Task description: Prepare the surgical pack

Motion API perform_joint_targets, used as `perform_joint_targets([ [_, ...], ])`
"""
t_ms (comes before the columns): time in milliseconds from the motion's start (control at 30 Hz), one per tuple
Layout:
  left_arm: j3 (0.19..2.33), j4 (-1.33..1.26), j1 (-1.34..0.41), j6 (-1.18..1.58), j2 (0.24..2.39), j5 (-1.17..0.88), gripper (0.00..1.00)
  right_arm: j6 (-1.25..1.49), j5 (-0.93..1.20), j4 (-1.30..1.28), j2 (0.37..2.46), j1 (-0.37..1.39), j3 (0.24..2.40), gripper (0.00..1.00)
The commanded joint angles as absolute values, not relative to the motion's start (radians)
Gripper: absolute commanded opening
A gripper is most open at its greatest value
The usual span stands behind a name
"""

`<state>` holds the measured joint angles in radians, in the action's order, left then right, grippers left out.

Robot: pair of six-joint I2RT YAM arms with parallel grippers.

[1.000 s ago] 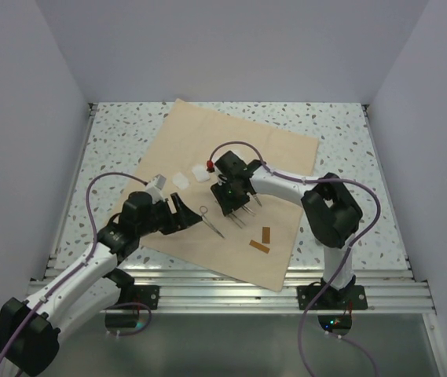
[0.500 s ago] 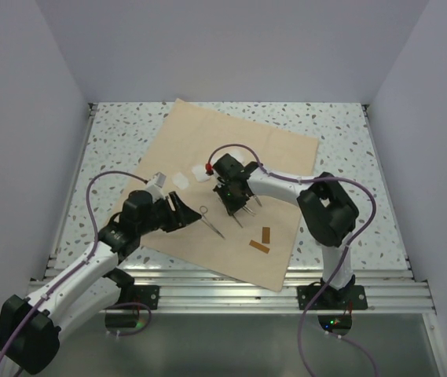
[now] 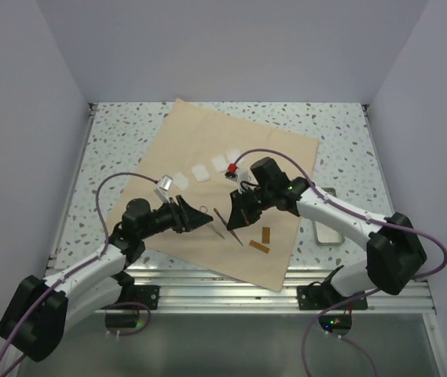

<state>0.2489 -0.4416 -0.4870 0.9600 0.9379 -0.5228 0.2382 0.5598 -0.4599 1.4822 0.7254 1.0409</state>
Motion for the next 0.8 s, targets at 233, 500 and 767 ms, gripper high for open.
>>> perform_joint_targets([
  [233, 0.238, -0.822, -0.512, 1.023, 0.983, -0.627, 0.68, 0.448, 0.92, -0.141, 1.364, 0.692, 0.882, 0.0],
  [500, 0.261, -0.593, -0.532, 0.993, 0.911, -0.417, 0.72, 0.37, 0.457, -0.457, 1.362, 0.608, 0.965, 0.0],
  [767, 0.38, -0.354, -0.535, 0.862, 0.867, -0.319, 0.73, 0.327, -0.025, -0.598, 1.29, 0.437, 0.933, 0.0],
])
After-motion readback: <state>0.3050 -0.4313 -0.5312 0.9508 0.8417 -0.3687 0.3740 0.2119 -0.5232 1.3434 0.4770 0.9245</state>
